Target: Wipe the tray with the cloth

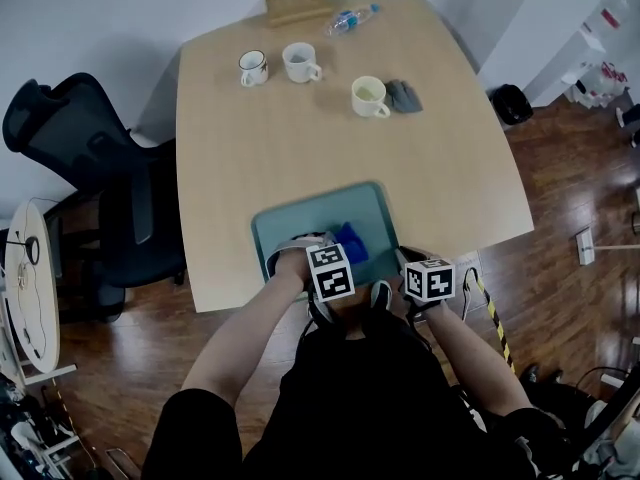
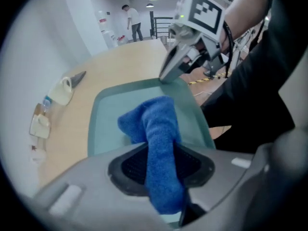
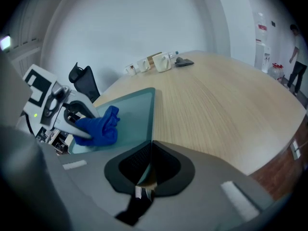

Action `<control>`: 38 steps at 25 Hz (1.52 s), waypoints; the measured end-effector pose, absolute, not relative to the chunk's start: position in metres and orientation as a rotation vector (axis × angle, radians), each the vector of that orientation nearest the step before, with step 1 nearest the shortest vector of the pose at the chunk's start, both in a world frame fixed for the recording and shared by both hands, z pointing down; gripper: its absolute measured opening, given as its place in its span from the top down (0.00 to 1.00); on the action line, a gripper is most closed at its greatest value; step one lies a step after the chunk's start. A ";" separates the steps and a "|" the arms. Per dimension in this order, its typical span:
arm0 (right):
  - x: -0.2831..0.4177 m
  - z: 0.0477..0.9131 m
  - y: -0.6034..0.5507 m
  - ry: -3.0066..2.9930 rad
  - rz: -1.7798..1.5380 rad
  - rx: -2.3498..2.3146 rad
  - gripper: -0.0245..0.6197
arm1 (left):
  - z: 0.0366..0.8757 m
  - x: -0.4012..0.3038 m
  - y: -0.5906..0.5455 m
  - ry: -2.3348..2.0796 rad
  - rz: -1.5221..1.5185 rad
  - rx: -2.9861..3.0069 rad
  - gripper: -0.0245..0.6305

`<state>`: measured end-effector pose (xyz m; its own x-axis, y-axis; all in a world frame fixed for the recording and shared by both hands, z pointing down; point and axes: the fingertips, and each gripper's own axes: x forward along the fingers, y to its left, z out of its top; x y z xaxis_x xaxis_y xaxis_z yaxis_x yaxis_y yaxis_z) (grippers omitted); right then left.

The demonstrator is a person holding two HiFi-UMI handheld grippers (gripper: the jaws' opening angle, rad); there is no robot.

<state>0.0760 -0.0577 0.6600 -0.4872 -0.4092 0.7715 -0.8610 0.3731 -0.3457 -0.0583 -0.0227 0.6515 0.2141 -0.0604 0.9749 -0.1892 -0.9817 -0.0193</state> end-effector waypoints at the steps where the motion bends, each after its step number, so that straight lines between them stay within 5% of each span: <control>1: 0.076 0.660 -0.058 -2.060 1.013 1.094 0.94 | 0.652 -0.069 -0.036 -0.273 1.907 2.346 0.75; 9: 0.072 0.658 -0.059 -2.083 1.016 1.095 0.94 | 0.646 -0.139 -0.121 -0.429 1.961 2.213 0.75; 28: 0.080 0.665 -0.057 -2.038 0.997 1.089 0.94 | 0.649 -0.064 0.042 -0.110 1.952 2.424 0.76; 38: 0.075 0.659 -0.060 -2.038 0.994 1.112 0.94 | 0.649 -0.112 0.000 -0.111 1.967 2.385 0.75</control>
<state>0.0752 -0.0601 0.6593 -0.4639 -0.4180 0.7811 -0.8729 0.3661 -0.3224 -0.1123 0.0002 0.6490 0.1892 -0.0251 0.9816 -0.0854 -0.9963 -0.0090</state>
